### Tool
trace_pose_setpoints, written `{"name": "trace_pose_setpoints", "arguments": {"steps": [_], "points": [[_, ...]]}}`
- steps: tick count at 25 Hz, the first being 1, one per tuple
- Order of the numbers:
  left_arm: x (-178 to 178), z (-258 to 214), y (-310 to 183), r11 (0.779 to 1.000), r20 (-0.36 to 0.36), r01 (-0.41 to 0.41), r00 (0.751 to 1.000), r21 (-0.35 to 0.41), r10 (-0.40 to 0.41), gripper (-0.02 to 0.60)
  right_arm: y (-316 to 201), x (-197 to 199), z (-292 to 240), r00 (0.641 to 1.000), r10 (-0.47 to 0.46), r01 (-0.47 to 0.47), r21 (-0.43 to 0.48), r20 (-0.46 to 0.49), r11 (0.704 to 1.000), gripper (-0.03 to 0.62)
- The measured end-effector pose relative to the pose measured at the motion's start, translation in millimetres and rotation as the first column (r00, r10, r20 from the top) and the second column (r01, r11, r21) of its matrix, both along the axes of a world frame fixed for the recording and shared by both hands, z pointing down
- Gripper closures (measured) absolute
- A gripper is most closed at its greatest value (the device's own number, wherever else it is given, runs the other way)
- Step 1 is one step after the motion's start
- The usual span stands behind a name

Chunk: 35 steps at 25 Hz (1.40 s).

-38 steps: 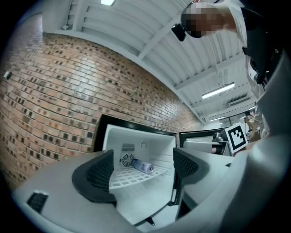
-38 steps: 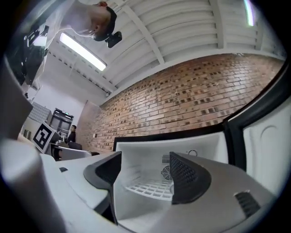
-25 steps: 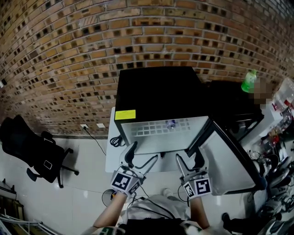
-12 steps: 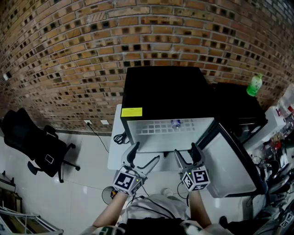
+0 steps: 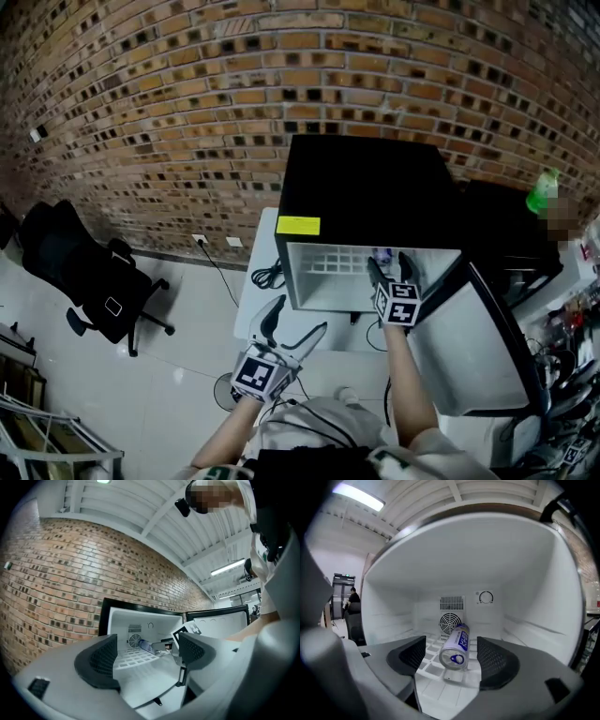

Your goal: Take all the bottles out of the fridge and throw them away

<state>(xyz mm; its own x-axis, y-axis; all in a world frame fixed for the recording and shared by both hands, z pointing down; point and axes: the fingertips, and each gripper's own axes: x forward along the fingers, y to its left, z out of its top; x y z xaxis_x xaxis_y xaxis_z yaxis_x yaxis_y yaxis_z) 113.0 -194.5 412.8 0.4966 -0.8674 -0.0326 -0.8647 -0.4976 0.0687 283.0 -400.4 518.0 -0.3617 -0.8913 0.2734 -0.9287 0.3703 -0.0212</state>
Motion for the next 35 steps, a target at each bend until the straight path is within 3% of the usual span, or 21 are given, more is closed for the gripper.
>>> {"name": "trace_pose_setpoints", "arguments": {"steps": [6,10,13,18,23,26,29,35], "points": [[-25.1,2.8,9.1,0.997,-0.002,0.076,0.997,-0.013,-0.076,0.181,-43.5,-7.2,23.9,0.992,0.024,-0.039,-0.120,-0.121,0.992,0.244],[-38.9,3.5,13.5,0.993,-0.003,0.119,0.993,-0.015,-0.119,0.181,-48.1,-3.6,36.5,0.972,0.034,-0.082,-0.197,-0.234,0.977,0.327],[-46.2,3.8,16.7,0.991,-0.007,0.137,0.991,-0.014,-0.137,0.181,-45.6,-4.7,35.8,0.972,0.012,-0.061,-0.201,-0.235,0.978,0.326],[-47.9,5.9,19.1,0.991,-0.017,0.135,0.991,-0.018,-0.135,0.181,-25.7,-13.6,24.3,0.982,-0.058,0.038,-0.111,-0.181,0.993,0.329],[-38.8,16.3,16.2,0.996,0.001,0.093,0.996,-0.009,-0.093,0.181,13.1,-2.7,9.0,0.991,-0.068,0.068,-0.002,-0.111,0.998,0.327],[-26.6,11.9,14.6,0.997,-0.019,0.069,0.997,-0.028,-0.070,0.181,36.9,3.2,-2.5,0.995,-0.089,0.091,0.041,-0.035,0.995,0.327],[-23.5,25.8,12.4,0.998,0.003,0.055,0.998,-0.025,-0.055,0.181,57.1,9.8,-17.1,0.994,-0.101,0.097,0.085,0.036,0.992,0.327],[-20.9,21.3,7.6,0.997,-0.029,0.066,0.997,-0.038,-0.067,0.181,87.3,9.1,-45.2,0.992,-0.121,0.114,0.154,0.041,0.982,0.327]]}}
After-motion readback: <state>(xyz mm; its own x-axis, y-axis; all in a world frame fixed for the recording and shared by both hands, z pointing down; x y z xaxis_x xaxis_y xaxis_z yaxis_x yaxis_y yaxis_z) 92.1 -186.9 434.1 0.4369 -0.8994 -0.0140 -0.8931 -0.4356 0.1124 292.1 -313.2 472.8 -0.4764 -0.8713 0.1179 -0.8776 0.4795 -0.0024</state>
